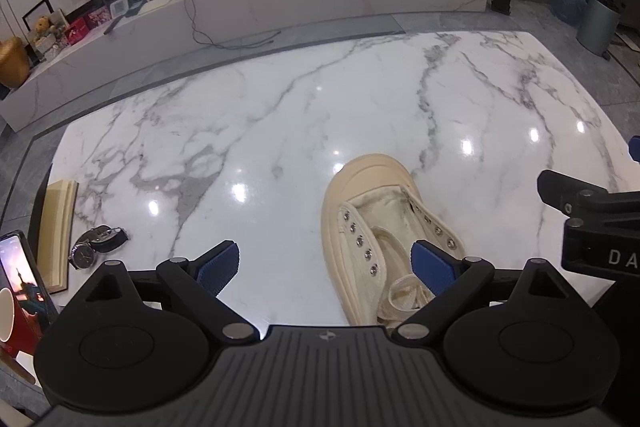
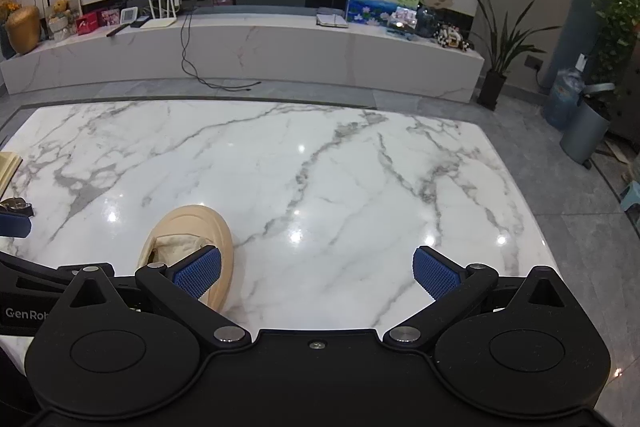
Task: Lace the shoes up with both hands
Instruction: 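Move both grippers toward the cream sneaker on the table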
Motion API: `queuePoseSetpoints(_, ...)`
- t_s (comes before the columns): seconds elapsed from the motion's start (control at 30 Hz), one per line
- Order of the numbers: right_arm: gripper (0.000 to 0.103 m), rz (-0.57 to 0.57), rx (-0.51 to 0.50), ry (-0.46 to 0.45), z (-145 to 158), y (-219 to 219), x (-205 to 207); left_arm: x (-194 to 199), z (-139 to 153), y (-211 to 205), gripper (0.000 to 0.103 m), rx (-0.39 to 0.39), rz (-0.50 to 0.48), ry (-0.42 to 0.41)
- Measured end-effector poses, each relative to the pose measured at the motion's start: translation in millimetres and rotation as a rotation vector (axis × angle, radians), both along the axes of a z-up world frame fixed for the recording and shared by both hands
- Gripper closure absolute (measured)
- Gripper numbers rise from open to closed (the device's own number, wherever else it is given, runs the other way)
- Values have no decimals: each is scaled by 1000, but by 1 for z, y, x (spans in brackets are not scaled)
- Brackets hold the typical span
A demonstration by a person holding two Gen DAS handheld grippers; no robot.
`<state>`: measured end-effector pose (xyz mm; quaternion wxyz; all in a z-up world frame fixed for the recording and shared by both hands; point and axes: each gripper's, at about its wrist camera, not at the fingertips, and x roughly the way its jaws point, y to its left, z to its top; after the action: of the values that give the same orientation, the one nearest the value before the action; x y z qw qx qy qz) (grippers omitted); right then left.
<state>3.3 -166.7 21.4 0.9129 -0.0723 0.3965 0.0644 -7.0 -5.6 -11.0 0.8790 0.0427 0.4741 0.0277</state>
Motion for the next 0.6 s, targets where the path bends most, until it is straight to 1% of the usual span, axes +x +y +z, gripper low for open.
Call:
queuePoseSetpoints(0.13, 1, 1, 2, 2, 0, 0, 0, -1, 3, 5, 9, -20, 15, -18)
queuePoseSetpoints(0.6, 1, 10, -3, 5, 0, 4, 1, -5, 9, 9, 9, -10, 1, -20)
